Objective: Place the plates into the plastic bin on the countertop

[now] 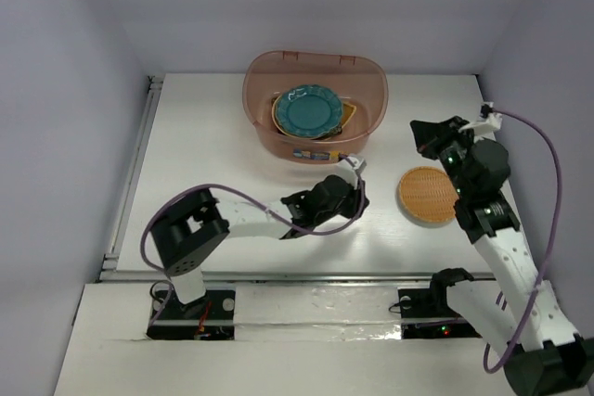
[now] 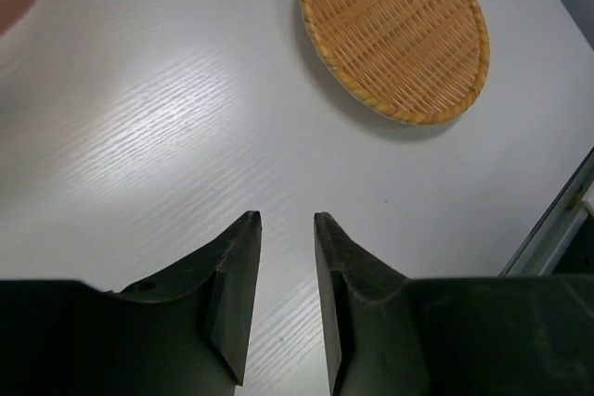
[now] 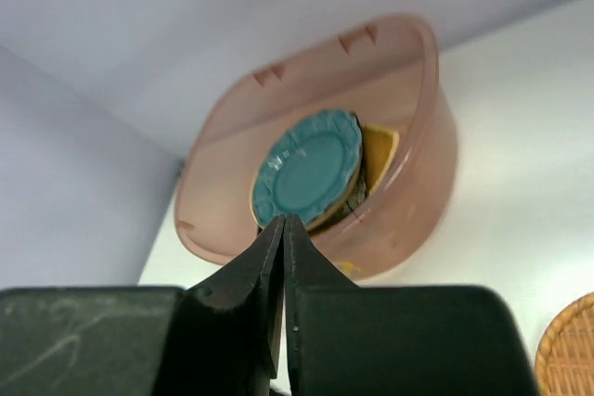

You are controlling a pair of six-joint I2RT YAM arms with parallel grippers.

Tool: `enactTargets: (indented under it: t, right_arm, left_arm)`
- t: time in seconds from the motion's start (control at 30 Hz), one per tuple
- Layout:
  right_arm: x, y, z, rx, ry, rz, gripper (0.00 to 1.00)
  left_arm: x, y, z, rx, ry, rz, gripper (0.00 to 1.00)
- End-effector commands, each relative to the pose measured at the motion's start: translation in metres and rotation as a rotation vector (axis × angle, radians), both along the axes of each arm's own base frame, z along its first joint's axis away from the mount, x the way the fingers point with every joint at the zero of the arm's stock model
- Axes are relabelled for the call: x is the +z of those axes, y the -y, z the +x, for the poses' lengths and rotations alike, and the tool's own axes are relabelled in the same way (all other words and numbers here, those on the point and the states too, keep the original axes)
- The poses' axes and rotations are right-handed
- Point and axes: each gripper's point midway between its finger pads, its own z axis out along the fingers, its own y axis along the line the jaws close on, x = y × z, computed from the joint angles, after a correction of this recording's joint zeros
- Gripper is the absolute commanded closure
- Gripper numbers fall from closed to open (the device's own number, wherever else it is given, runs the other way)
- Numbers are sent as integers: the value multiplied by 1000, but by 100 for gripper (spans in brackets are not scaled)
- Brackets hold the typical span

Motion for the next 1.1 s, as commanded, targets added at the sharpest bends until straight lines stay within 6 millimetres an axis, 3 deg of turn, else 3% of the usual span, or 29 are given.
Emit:
enactTargets:
  t: [0.0,0.1,0.13,0.17,0.3,0.4,0.67,1.07]
  right_arm:
    - [29,12,-18,-47,113,11,92]
    - [42,10,-37,-9,146,-8,68]
    - [40,8,-43,8,136,-26,56]
    - [43,9,-47,10,144,-28,53]
    - [49,10,-64,17,199,-12,51]
    - [55,7,-71,41,228,-4,51]
    - [53,-2,-77,99,229,5,51]
    - [55,-4,-74,108,247,16,52]
  left_arm:
    - [4,35,-3,-69,-57,-19,71]
    - [-5,65,1,-101,-114,-19,65]
    - [-8,73,3,-103,-129,-16,65]
    - [-14,85,7,-106,-150,-5,64]
    - [-32,112,11,-115,-223,-2,55]
    - [-48,126,12,-110,-278,2,54]
    - [-90,127,44,-26,-361,11,53]
    - [-120,134,60,25,-363,15,57]
